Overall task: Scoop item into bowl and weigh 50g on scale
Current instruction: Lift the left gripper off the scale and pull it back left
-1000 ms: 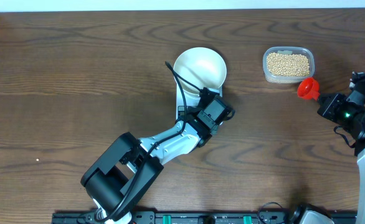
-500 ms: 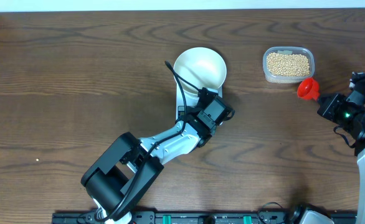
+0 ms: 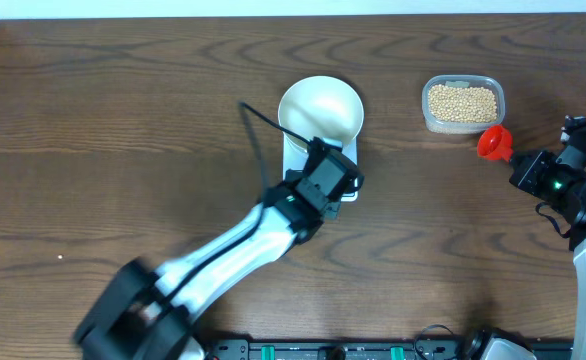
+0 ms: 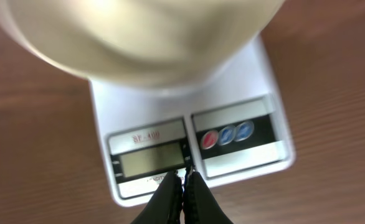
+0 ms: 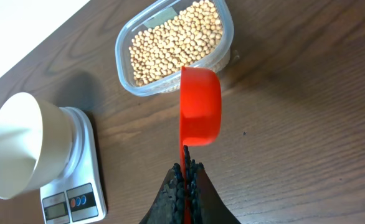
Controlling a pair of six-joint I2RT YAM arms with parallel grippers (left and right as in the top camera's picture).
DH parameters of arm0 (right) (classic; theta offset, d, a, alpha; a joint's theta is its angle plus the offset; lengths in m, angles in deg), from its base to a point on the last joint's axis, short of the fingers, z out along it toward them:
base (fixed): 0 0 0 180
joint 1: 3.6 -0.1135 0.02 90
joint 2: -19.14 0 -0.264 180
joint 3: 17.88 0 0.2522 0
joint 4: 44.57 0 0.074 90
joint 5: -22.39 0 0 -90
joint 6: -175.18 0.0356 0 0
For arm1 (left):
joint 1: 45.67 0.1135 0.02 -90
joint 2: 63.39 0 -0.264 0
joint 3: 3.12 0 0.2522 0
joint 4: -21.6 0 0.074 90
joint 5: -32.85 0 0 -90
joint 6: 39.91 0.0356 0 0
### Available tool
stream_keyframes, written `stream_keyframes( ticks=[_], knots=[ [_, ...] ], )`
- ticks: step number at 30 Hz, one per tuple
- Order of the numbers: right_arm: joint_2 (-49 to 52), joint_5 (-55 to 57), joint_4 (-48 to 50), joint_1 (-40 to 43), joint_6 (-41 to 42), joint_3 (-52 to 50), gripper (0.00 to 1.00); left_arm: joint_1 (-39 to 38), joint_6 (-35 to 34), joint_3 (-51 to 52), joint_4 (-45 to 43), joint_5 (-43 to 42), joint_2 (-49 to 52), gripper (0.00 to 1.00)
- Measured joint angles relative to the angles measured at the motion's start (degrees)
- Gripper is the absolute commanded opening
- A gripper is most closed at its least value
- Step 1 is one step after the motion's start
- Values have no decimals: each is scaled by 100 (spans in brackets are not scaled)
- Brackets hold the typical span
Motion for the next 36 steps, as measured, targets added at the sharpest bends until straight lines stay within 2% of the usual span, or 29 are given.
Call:
stream_keyframes(
  ticks=[7, 16, 23, 29, 32, 36],
  knots=[
    [0, 15, 28, 0, -2, 0, 1, 203, 17, 0, 461, -55, -1480, 7],
    [0, 17, 210, 0, -4, 0, 1, 1088, 216, 0, 516, -98, -1801, 8],
    [0, 20, 1252, 0, 87, 0, 1, 1980, 658, 7, -446, -136, -1801, 7],
    [2, 37, 2734, 0, 789, 2, 1, 3060, 789, 7, -1381, -133, -1801, 8],
    [2, 101, 3233, 0, 1244, 17, 1, 3558, 704, 7, -1766, -133, -1801, 7],
    [33, 389, 3368, 0, 1700, 131, 1, 4177, 278, 7, -2103, -133, -1790, 7]
  ],
)
